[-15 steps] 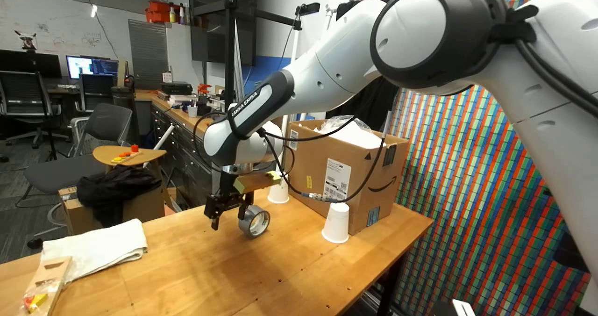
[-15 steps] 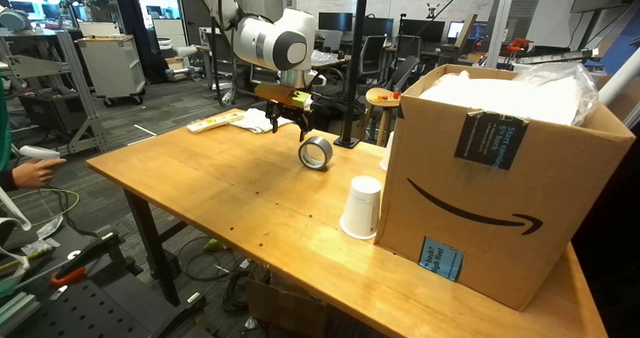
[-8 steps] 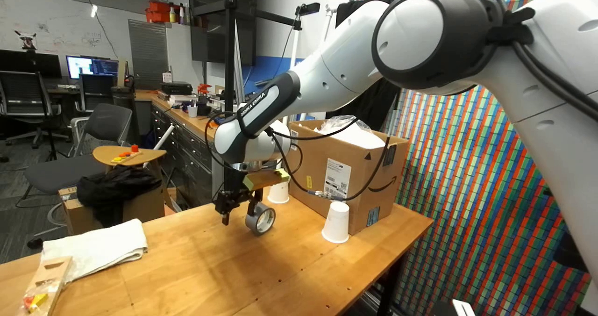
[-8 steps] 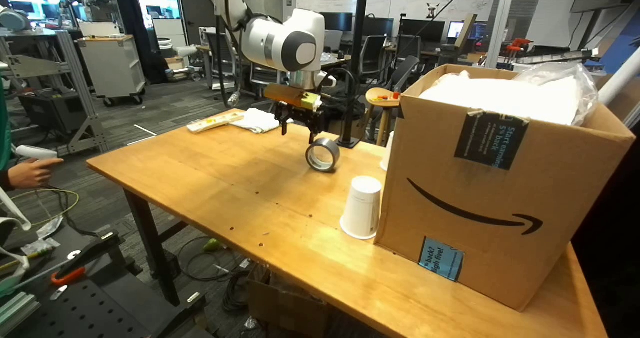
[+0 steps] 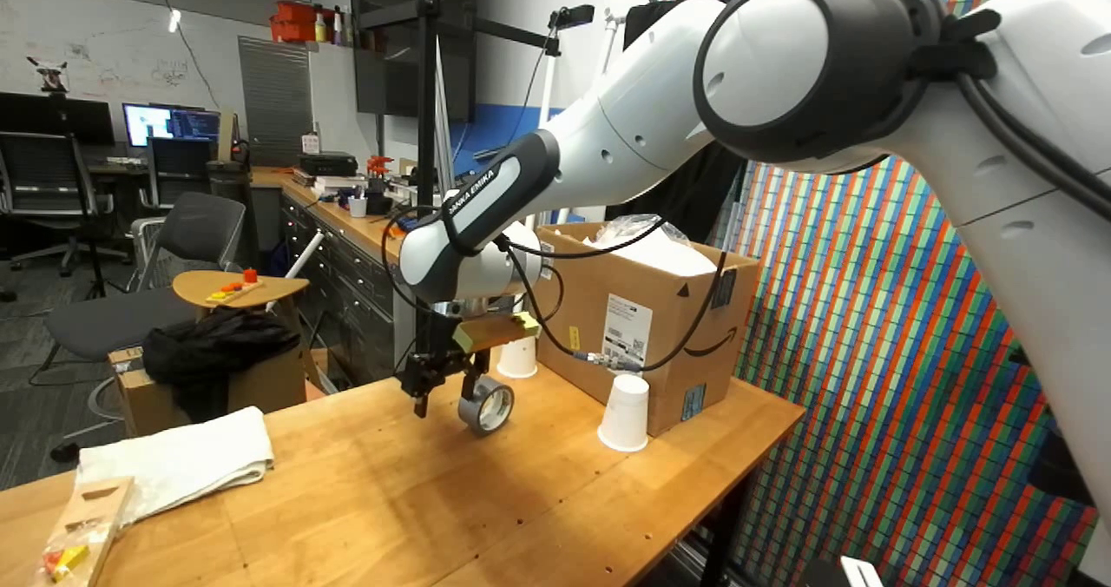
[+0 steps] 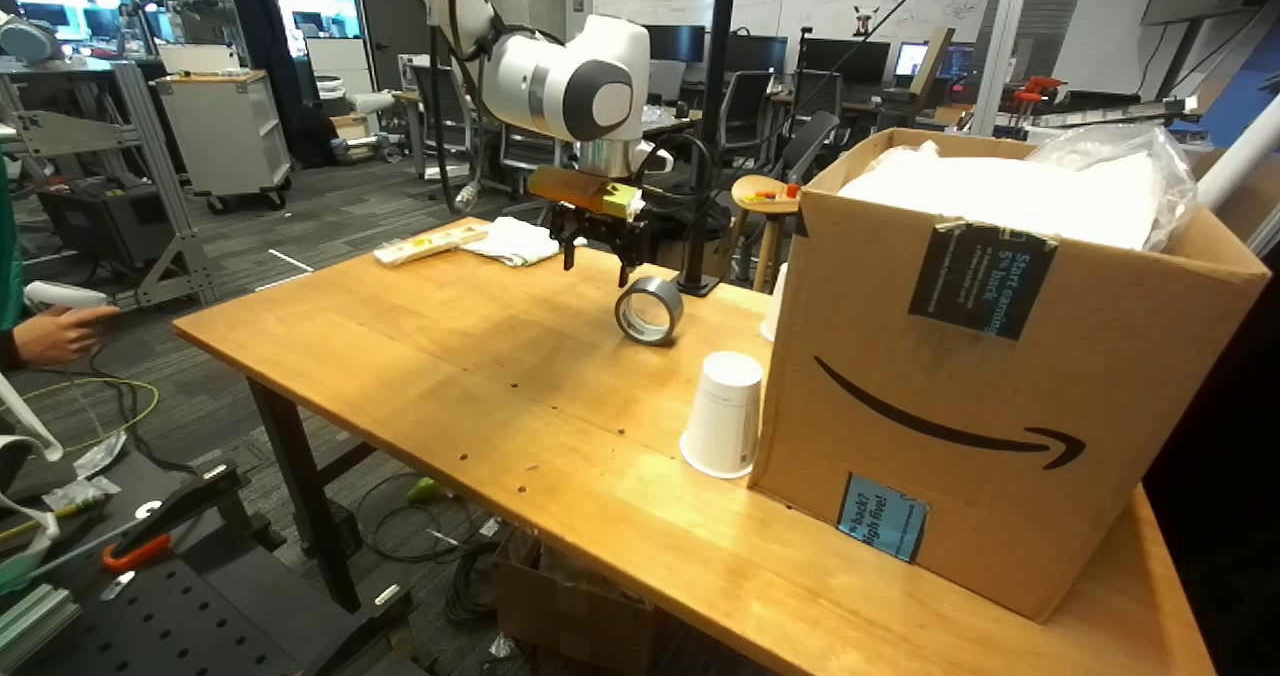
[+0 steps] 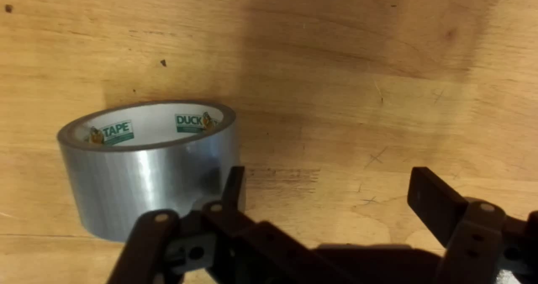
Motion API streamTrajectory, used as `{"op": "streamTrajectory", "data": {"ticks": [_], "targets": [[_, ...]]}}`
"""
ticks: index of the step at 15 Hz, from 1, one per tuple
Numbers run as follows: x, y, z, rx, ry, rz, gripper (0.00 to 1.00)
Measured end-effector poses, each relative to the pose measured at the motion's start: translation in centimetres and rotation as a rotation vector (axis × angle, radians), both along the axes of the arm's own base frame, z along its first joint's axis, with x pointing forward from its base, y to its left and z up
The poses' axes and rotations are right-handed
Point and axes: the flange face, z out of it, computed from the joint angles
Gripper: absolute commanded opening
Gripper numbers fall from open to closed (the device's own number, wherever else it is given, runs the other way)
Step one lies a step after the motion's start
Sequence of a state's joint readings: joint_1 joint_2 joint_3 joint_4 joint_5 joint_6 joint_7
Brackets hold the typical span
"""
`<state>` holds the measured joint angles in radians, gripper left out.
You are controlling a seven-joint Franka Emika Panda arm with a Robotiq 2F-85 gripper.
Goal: Move the seal tape
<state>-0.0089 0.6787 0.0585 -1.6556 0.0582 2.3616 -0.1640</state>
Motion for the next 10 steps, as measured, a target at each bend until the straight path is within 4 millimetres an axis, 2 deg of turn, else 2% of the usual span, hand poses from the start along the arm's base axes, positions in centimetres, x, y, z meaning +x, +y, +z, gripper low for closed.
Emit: {"op": "streamTrajectory", "data": {"ticks": [7, 10], "targets": [[-0.7, 3.5, -0.6, 0.011, 0.015, 0.049, 1.0], [-1.0, 4.3, -0.9, 0.012, 0.023, 0.062, 1.0]]}}
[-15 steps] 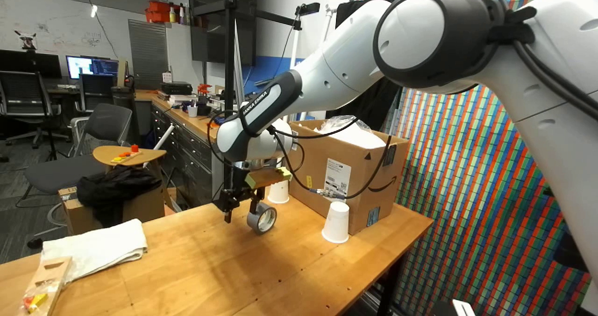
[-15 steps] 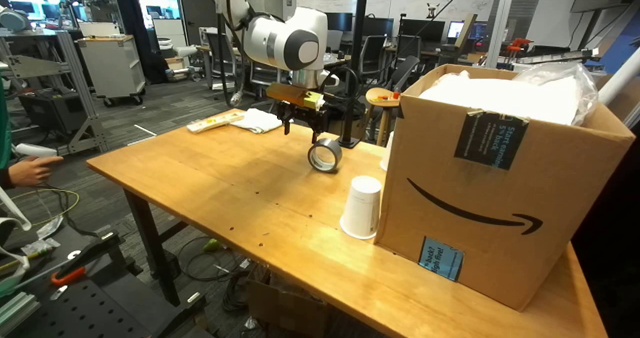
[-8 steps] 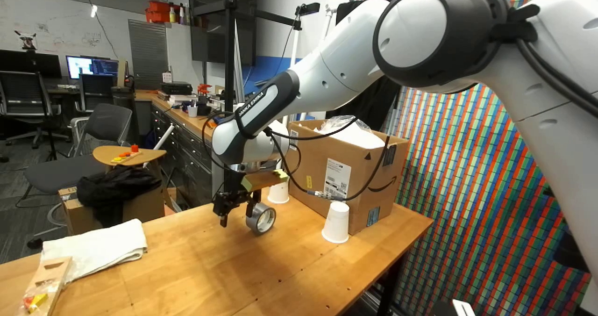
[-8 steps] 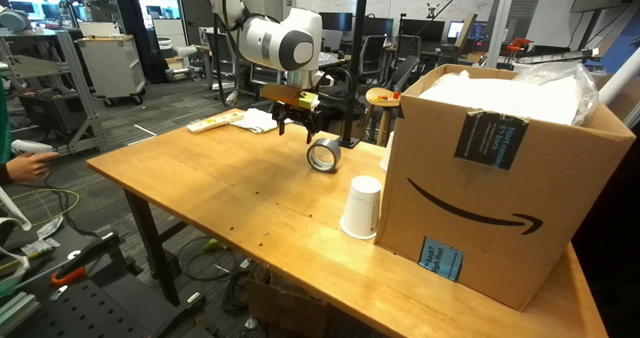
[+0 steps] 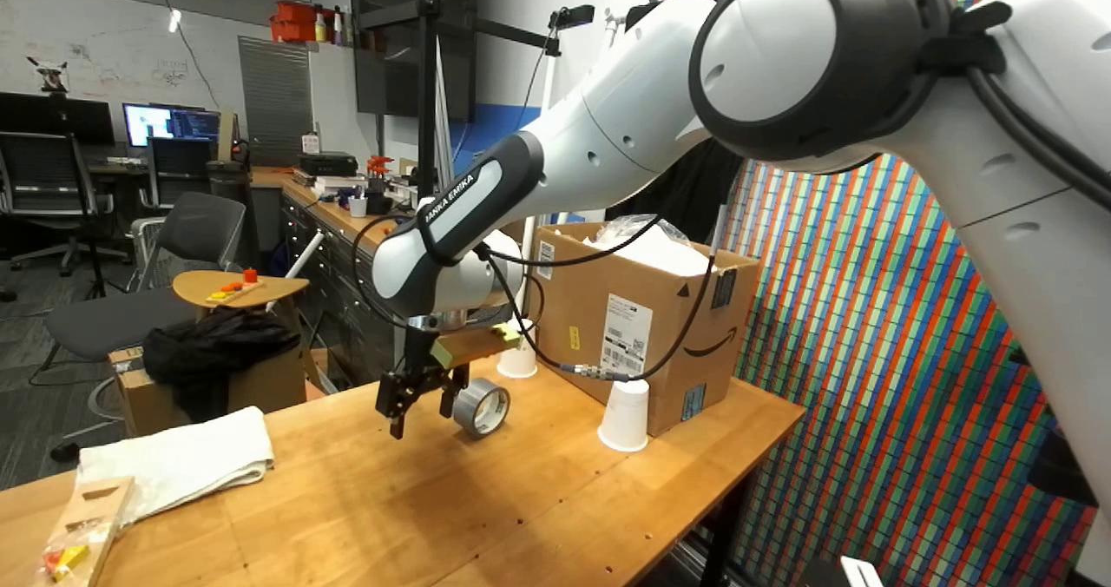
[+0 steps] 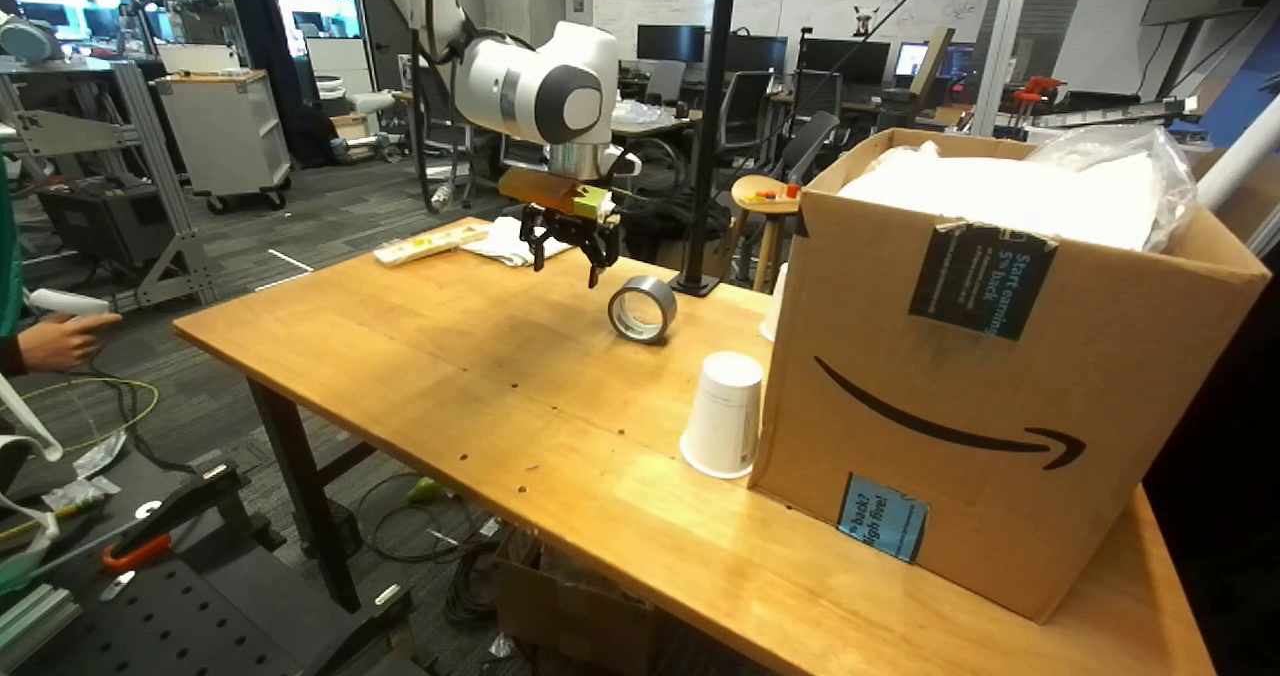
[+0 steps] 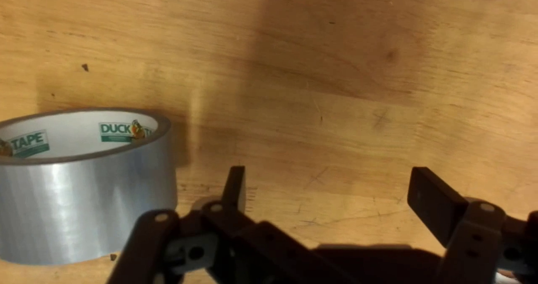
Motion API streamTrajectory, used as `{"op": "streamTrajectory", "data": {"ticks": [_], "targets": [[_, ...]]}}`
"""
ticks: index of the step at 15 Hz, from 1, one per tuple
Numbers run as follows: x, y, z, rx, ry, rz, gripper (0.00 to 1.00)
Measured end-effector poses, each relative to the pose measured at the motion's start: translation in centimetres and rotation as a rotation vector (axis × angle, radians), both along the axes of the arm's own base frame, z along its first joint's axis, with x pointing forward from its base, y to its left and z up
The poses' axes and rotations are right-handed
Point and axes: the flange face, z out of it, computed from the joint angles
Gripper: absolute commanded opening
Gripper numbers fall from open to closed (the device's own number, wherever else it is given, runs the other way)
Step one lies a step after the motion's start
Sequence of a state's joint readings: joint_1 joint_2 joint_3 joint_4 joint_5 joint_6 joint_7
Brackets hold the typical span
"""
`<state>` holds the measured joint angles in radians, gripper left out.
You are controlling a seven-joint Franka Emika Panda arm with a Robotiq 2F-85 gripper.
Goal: Move the seal tape
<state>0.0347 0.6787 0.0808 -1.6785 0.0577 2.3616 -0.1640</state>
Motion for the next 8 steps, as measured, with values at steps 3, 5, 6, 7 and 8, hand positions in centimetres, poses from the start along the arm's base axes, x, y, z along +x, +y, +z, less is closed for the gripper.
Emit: {"op": "streamTrajectory", "data": {"ticks": [3, 5, 6, 7, 8], "targets": [[-0.2, 0.1, -0.2, -0.003, 0.005, 0.003, 1.0], [-0.2, -0.2, -0.3, -0.008, 0.005, 0.004, 1.0], [-0.1, -0.4, -0.3, -0.013, 0.004, 0.004, 1.0], [-0.1, -0.6, -0.3, -0.017, 0.004, 0.003, 1.0], [-0.1, -0.9, -0.3, -0.019, 0.004, -0.001, 1.0]]}}
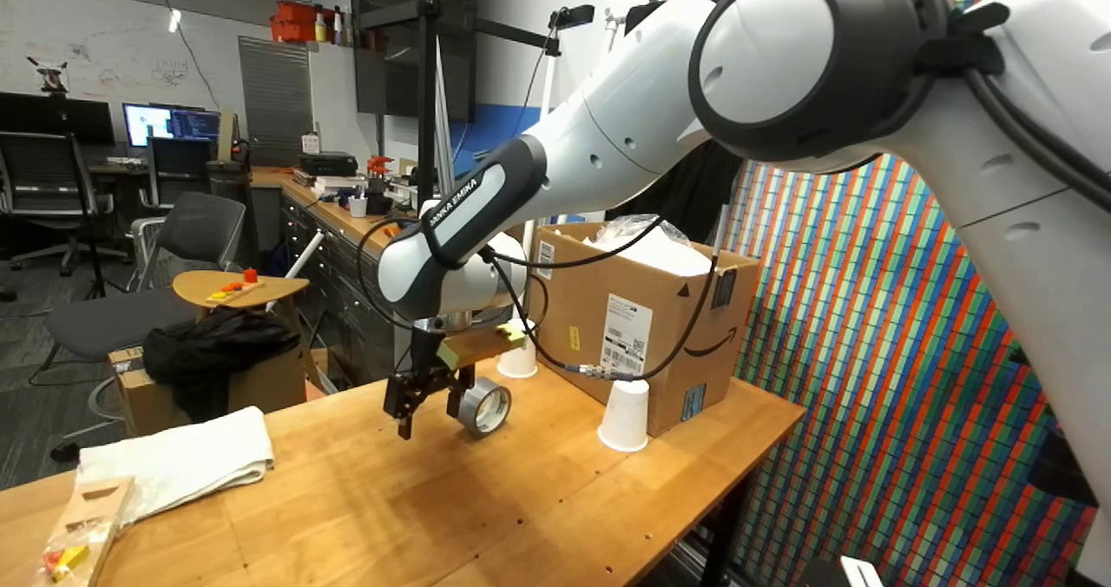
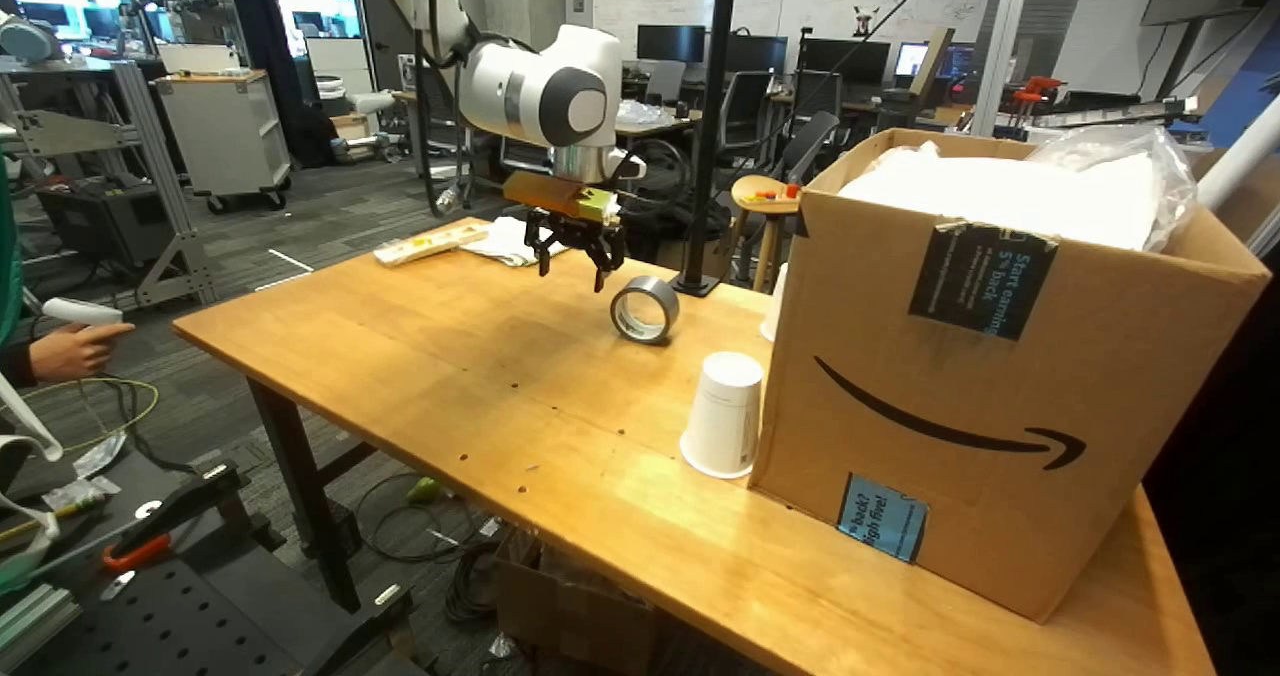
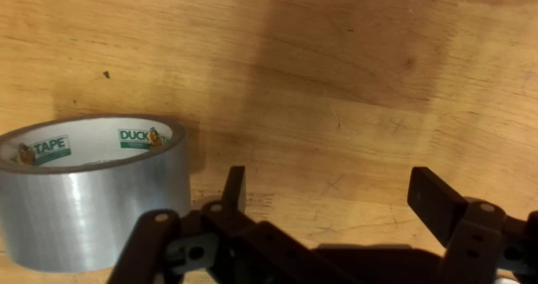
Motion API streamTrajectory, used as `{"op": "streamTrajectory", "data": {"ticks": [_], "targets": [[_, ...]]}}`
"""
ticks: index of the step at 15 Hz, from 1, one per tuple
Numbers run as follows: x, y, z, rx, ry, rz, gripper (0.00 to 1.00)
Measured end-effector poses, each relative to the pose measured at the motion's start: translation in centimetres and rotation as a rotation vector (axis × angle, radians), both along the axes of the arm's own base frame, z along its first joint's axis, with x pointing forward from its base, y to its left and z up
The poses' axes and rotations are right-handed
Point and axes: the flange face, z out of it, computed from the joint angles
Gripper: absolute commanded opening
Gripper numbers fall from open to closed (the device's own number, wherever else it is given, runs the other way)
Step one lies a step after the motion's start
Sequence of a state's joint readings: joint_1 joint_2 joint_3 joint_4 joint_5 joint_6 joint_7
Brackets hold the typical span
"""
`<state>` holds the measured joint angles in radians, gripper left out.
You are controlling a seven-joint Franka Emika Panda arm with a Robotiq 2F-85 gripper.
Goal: Move the seal tape
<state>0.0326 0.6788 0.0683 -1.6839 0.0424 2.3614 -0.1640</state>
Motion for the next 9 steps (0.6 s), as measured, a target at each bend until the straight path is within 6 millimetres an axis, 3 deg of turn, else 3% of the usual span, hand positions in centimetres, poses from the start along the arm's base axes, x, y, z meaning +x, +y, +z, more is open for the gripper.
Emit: {"op": "streamTrajectory", "data": {"ticks": [9], "targets": [[0.1, -3.5, -0.2, -0.003, 0.009, -0.022, 1.0]]}}
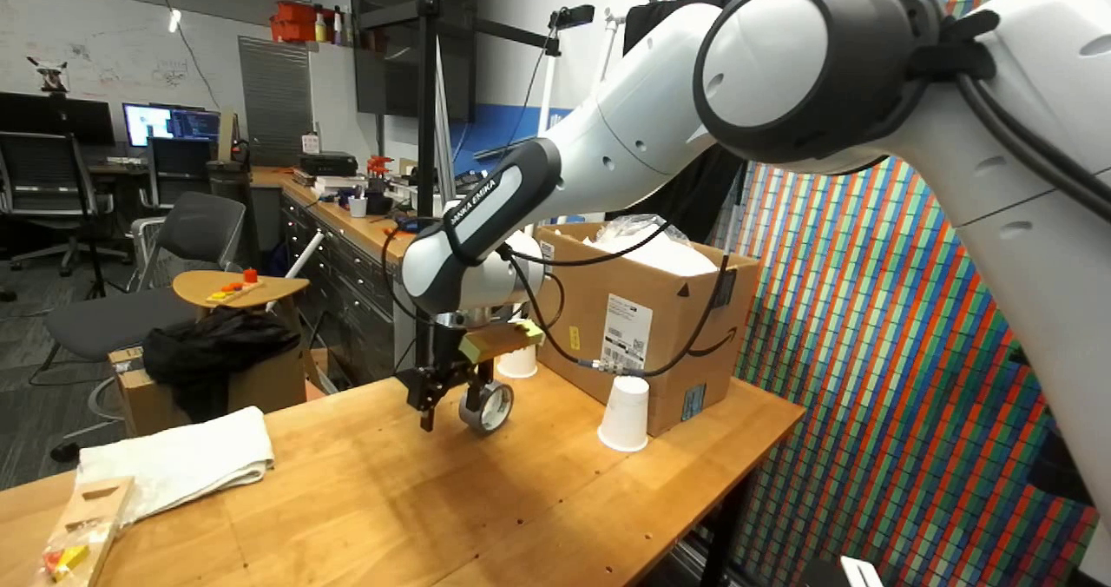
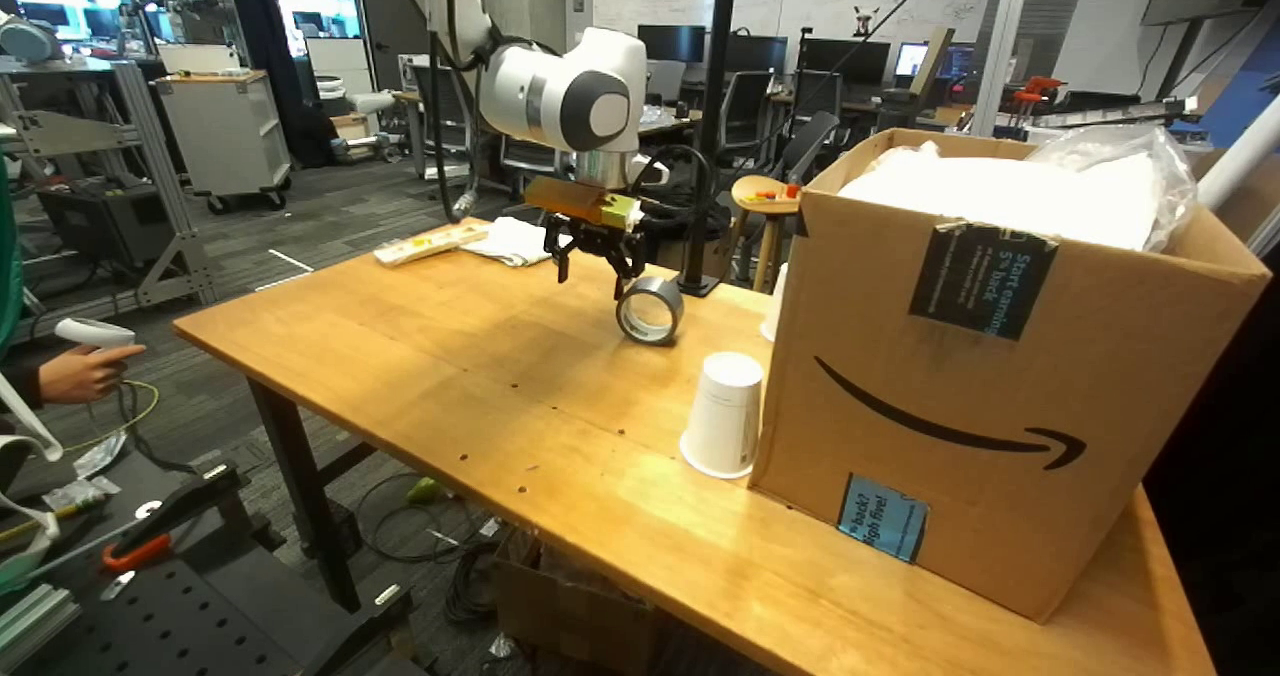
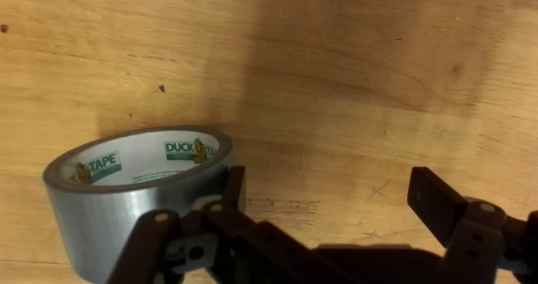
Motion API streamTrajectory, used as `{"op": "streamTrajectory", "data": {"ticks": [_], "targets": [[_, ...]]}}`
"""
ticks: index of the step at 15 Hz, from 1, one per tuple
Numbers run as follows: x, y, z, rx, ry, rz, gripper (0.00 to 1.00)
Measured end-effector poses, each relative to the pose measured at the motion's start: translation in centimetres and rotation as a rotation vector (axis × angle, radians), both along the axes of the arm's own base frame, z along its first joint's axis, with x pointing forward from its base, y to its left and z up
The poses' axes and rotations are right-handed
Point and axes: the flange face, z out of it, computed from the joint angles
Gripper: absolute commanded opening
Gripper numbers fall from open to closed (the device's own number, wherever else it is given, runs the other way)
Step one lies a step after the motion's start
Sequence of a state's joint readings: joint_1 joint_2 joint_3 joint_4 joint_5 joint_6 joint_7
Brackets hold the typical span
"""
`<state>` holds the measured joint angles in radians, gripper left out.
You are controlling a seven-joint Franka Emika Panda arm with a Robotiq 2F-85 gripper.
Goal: Move the seal tape
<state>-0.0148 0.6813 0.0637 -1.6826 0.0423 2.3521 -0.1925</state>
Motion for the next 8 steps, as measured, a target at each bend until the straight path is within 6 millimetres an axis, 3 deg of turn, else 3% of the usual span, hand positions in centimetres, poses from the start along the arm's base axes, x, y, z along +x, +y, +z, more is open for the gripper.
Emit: {"op": "streamTrajectory", "data": {"ticks": [5, 8], "targets": [[0.0, -1.6, -0.3, 0.001, 0.011, -0.004, 1.0], [0.0, -1.4, -0.7, 0.004, 0.014, 0.019, 1.0]]}}
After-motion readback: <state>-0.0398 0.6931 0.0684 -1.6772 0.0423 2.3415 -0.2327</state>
